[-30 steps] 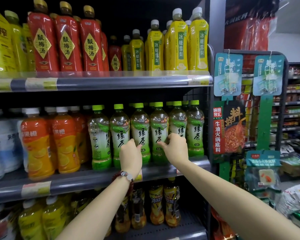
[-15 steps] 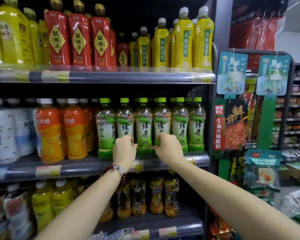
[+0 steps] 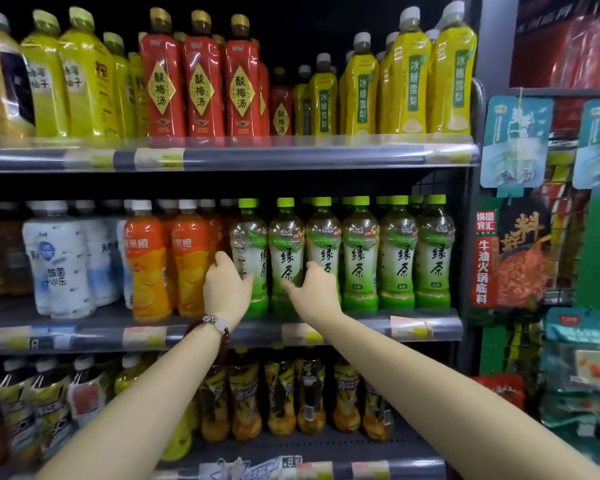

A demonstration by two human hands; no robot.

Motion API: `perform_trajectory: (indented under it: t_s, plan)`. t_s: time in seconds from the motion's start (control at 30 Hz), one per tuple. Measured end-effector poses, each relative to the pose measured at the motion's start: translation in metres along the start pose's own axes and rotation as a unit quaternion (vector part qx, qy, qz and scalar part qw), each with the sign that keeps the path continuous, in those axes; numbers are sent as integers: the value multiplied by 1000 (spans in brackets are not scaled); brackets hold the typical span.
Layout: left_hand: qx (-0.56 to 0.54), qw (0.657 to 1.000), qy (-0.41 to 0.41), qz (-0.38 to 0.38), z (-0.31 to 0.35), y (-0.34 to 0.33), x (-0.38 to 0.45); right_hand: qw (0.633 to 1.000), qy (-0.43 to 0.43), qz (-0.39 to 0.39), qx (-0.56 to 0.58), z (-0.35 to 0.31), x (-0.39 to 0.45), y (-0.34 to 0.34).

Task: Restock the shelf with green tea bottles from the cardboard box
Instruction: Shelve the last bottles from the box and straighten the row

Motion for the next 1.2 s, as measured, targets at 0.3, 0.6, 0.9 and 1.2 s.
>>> perform_trajectory:
  t_s: [0.3, 0.6, 0.9, 1.2]
  plan:
    - [-158, 976, 64, -136, -30, -38, 18, 995, -78, 59, 9, 3, 11, -25]
    - [-229, 953, 87, -179, -40, -56, 25, 994, -51, 91, -32, 1, 10, -15]
    - [-190, 973, 64, -113, -38, -48, 19, 990, -75, 108, 56, 10, 12, -20]
    - [-333, 910, 116, -217, -48, -63, 17, 990, -28, 133, 22, 13, 16, -12]
Point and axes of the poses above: each hand's wrist, its own x-axis towards the middle knuckle, its own y-axis out of the back of the hand, z = x × y, the point moved 10 cm from there along x, towards the middle knuckle, and after that the axes turned 8 degrees about z, right-handed, at the moved point
